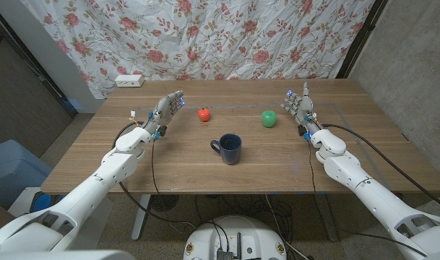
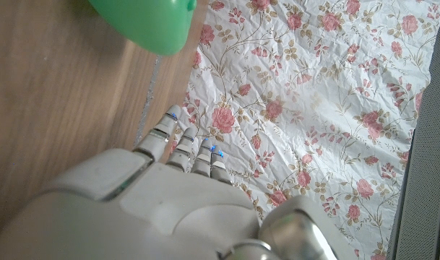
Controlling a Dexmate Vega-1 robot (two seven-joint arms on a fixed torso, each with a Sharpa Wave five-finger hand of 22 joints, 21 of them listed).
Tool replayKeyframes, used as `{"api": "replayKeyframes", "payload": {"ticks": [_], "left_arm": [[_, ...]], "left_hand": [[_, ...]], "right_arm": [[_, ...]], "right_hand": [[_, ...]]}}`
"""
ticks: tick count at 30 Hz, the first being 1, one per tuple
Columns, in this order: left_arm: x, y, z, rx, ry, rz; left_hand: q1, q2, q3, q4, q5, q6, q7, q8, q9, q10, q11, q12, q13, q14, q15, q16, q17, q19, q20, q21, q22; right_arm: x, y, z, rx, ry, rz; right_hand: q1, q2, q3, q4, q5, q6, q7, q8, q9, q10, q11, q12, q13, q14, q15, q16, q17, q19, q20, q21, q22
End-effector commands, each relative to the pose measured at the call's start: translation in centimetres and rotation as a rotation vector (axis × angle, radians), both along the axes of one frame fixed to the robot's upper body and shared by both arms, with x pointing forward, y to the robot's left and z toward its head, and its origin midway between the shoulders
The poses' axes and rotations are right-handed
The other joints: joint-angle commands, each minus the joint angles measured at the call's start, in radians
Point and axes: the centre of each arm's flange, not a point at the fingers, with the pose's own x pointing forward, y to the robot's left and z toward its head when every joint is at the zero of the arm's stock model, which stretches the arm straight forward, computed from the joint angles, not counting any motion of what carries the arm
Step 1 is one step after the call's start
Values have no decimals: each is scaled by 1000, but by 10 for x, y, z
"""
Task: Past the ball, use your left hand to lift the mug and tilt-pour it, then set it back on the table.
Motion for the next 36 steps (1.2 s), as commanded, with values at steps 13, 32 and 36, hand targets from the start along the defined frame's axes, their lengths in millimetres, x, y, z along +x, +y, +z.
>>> {"api": "replayKeyframes", "payload": {"ticks": [13, 32, 36], "left_arm": [[-5, 26, -5, 132, 5, -130], [-16, 24, -16, 251, -12, -226], [-16, 20, -14, 286, -26, -255]], "left_hand": [[47, -15, 12, -54, -4, 17, -12, 13, 4, 3, -16, 5, 3, 0, -6, 3, 2, -2, -22, 0, 2], [94, -36, 24, -70, 1, 25, -7, 16, 5, 13, -15, 6, 4, 12, 6, 3, 2, 9, -21, 0, 2], [104, -38, 28, -71, 3, 22, -4, 14, 6, 8, -13, 4, 4, 10, 11, 3, 2, 5, -15, -1, 1]], "right_arm": [[0, 0, 0, 0, 0, 0], [0, 0, 0, 0, 0, 0], [0, 0, 0, 0, 0, 0]], "right_hand": [[-8, 47, 0, 5, 7, 8, -1, 5, 5, 3, -3, 6, 3, 9, -6, 5, 4, 3, -1, 5, 1], [-8, 48, 0, 5, 7, 6, 0, 5, 5, 3, -2, 6, 4, 8, -6, 4, 4, 3, -1, 5, 1], [-8, 48, 0, 5, 7, 6, -1, 5, 5, 4, -3, 6, 4, 8, -6, 4, 3, 4, -1, 5, 1]]}}
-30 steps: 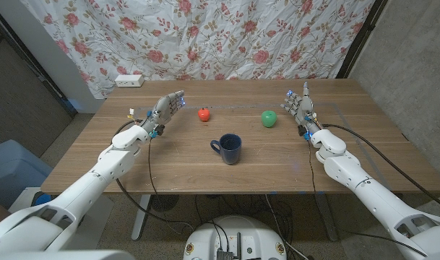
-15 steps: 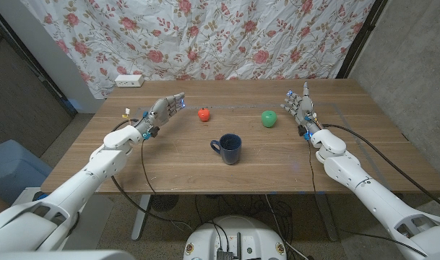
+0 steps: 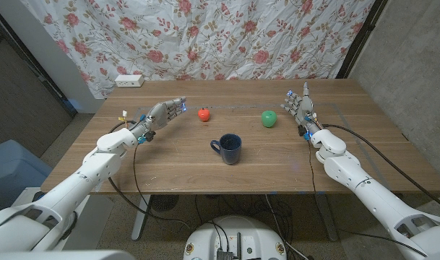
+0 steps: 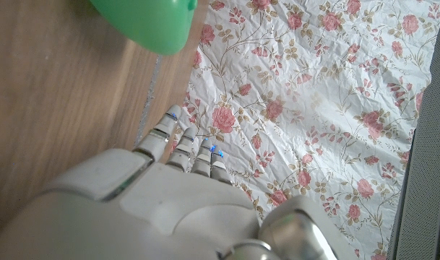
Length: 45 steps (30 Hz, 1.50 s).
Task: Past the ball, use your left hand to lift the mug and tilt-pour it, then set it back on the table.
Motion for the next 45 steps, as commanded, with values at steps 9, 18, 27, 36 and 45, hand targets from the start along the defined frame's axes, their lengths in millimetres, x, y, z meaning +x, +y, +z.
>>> {"api": "replayKeyframes", "payload": {"ticks": [9, 18, 27, 36, 45], "left_arm": [[-4, -14, -4, 135, -31, -128], [-8, -24, -15, 197, -10, -219], [-13, -31, -19, 244, -16, -269], [-16, -39, -13, 304, -46, -326], [-19, -43, -11, 350, -75, -368]], "left_hand": [[50, -13, 17, -4, 11, 6, -10, 5, 6, -8, -8, 2, 5, -11, -2, -3, 3, -7, -17, -5, 1], [100, -40, 32, -3, 7, -31, -18, -5, 7, -59, 5, -10, 6, -56, 12, -10, 3, -45, -7, -11, 1], [138, -67, 40, -1, 1, -74, -6, -14, 7, -98, 11, -11, 6, -94, 22, -9, 3, -86, -1, -13, 1], [174, -87, 47, 1, -2, -121, 0, -17, 7, -137, 19, -12, 6, -130, 32, -9, 4, -130, 5, -13, 1], [198, -101, 51, 2, -3, -158, 5, -19, 7, -169, 24, -12, 6, -158, 39, -9, 4, -165, 9, -14, 1]], "right_arm": [[0, 0, 0, -3, 0, 5], [0, 0, 0, -3, 0, 5], [0, 0, 0, -3, 0, 5], [0, 0, 0, -3, 0, 5], [0, 0, 0, 0, -1, 0]], "right_hand": [[-8, 48, 0, 5, 7, 7, -1, 5, 5, 2, -3, 5, 4, 8, -6, 4, 4, 3, -1, 5, 1], [-8, 48, 0, 5, 7, 7, -1, 5, 5, 3, -3, 6, 4, 9, -7, 5, 4, 3, -1, 5, 1], [-8, 48, 0, 5, 7, 7, -1, 5, 5, 3, -3, 6, 4, 9, -6, 5, 4, 4, -1, 5, 1], [-8, 48, 0, 5, 7, 7, -1, 5, 5, 2, -3, 5, 4, 8, -6, 4, 4, 3, -1, 5, 1], [-8, 48, 0, 5, 7, 7, 0, 5, 5, 4, -4, 6, 4, 9, -7, 5, 4, 3, -1, 5, 1]]}}
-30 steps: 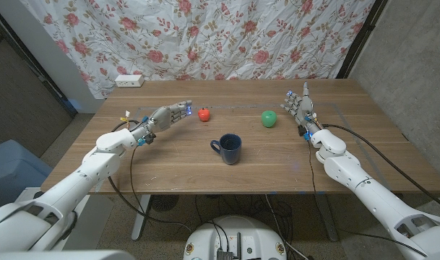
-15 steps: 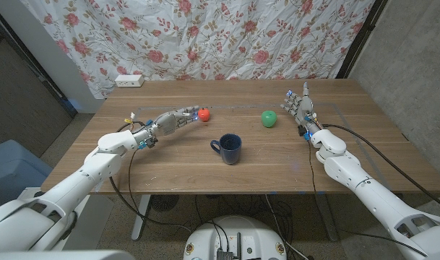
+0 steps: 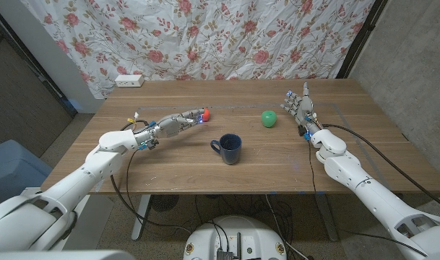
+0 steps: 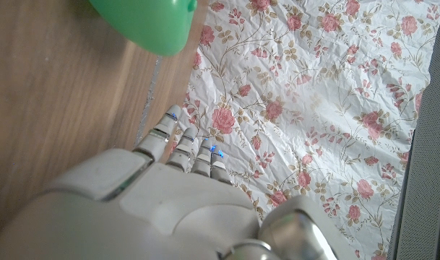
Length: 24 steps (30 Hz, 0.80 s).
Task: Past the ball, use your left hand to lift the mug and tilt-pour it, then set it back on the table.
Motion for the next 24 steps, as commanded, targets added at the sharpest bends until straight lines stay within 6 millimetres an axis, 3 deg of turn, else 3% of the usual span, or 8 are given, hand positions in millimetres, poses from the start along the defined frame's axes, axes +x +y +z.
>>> {"api": "replayKeyframes", "payload": {"ticks": [1, 5, 8, 11, 24], "left_arm": [[-4, -8, 2, 66, -35, -69], [-5, -10, 1, 93, -30, -95], [-5, -11, 0, 118, -34, -108], [-6, -12, -1, 125, -36, -118], [-14, -21, -4, 180, -121, -160]], "left_hand": [[19, -8, 11, 1, -3, -22, 2, -3, 2, -24, 2, -2, 6, -28, 6, -5, 4, -26, 1, -3, 1], [42, -19, 15, 2, -4, -77, 8, -8, 2, -61, 12, -4, 6, -60, 13, -5, 4, -60, 4, -1, 1], [63, -30, 16, 4, -4, -135, 17, -7, 2, -118, 38, -5, 7, -117, 24, -7, 5, -109, 12, -2, 2], [70, -34, 16, 5, -4, -155, 18, -7, 2, -132, 40, -3, 7, -133, 27, -6, 5, -122, 22, -1, 2], [80, -41, 15, 6, -5, -185, 16, -6, 2, -151, 39, -1, 7, -152, 32, -4, 5, -142, 20, 1, 3]], "right_arm": [[0, 0, 0, 2, -1, -5], [0, 0, 0, 2, -1, -5], [0, 0, 0, 2, -1, -5], [0, 0, 0, 2, -1, -5], [0, 0, 0, -1, 0, 0]], "right_hand": [[-8, 48, 0, 5, 7, 7, -1, 5, 5, 3, -3, 6, 4, 8, -7, 4, 4, 3, -1, 5, 1], [-8, 48, 0, 5, 7, 7, 0, 5, 5, 2, -3, 5, 4, 9, -6, 5, 4, 3, -1, 5, 1], [-8, 48, 0, 5, 7, 7, -1, 5, 5, 4, -4, 6, 4, 9, -6, 5, 4, 3, 0, 5, 1], [-8, 48, 0, 5, 7, 7, -1, 5, 5, 4, -4, 6, 4, 9, -6, 5, 4, 3, 0, 5, 1], [-8, 48, 0, 5, 7, 7, -2, 5, 5, 3, -4, 6, 4, 10, -6, 5, 4, 3, -1, 5, 1]]}}
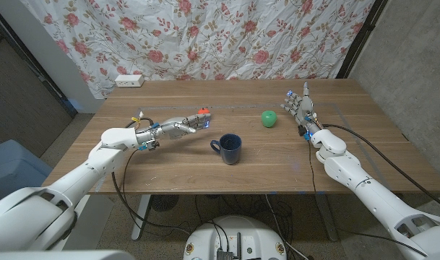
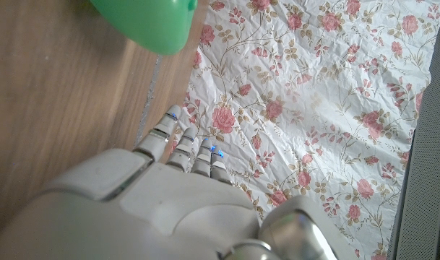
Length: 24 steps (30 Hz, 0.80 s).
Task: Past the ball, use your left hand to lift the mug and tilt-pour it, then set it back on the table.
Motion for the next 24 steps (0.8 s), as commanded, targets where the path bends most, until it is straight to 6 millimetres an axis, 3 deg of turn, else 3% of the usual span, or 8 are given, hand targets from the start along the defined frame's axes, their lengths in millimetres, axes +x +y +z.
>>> {"api": "replayKeyframes", "payload": {"ticks": [1, 8, 24], "left_arm": [[-6, -7, -2, 39, -76, -38], [-7, -7, -5, -1, -116, -30], [-2, -23, -36, 23, -81, -51]], "left_hand": [[15, 0, 4, 3, -1, -79, -2, 2, 3, -113, 5, 0, 2, -149, 14, 3, 5, -101, 4, 1, 3], [19, -3, 4, 3, -2, -81, -3, 5, 2, -107, 0, 5, 2, -152, 14, 5, 6, -103, -3, 3, 3], [28, -13, 0, 4, -1, -69, 5, 18, 2, -94, -6, 12, 2, -133, 10, 14, 6, -92, -12, 10, 3]], "right_arm": [[0, 0, 0, -2, 0, 3], [0, 0, 0, 1, -1, -2], [0, 0, 0, 1, -1, -2]], "right_hand": [[-8, 48, 0, 5, 7, 7, -2, 5, 5, 4, -4, 6, 4, 10, -6, 5, 4, 3, -1, 5, 1], [-8, 48, 0, 5, 7, 7, -1, 5, 5, 2, -3, 5, 4, 9, -6, 5, 4, 3, -1, 5, 1], [-8, 48, 0, 5, 7, 7, -1, 5, 5, 3, -3, 6, 4, 8, -7, 4, 4, 3, -1, 5, 1]]}}
